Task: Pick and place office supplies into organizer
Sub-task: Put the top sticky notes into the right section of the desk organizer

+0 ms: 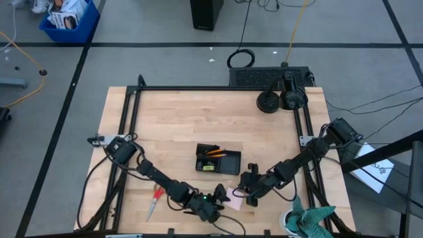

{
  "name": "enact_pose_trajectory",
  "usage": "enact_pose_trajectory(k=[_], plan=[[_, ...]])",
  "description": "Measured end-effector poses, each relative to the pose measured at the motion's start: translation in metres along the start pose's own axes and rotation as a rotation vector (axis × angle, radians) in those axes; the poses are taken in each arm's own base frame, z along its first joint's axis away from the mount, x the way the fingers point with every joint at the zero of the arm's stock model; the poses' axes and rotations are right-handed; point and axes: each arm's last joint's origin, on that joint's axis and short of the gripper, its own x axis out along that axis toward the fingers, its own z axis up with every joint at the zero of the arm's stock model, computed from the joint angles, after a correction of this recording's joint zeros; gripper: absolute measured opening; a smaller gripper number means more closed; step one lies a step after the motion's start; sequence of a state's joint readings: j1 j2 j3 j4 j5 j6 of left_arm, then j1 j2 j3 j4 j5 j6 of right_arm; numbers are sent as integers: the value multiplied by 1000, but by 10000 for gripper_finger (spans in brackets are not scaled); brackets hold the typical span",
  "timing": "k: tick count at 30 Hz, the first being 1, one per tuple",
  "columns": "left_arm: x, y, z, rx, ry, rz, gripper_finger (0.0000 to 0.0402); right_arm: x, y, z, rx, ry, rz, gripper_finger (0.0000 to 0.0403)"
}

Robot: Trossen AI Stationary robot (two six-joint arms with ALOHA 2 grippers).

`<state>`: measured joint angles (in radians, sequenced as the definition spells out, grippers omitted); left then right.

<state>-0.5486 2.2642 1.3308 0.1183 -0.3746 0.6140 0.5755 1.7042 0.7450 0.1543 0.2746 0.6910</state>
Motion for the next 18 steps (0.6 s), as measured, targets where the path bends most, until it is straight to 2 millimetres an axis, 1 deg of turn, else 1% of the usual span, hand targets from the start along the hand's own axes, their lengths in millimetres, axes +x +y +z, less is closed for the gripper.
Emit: enact_pose_trajectory(k=[4, 13, 15, 18], plan=[[2, 3, -4, 12, 4, -29, 242, 1, -4, -4, 33, -8, 25, 47], [3, 5, -6, 106, 7, -40, 218, 1, -5, -4, 31, -15, 32, 47], [3, 6, -6, 101, 4, -36, 208, 1, -4, -3, 21, -24, 39, 47], [5, 8, -8, 79, -1, -49, 180, 1, -3, -2, 14, -38, 50, 47]])
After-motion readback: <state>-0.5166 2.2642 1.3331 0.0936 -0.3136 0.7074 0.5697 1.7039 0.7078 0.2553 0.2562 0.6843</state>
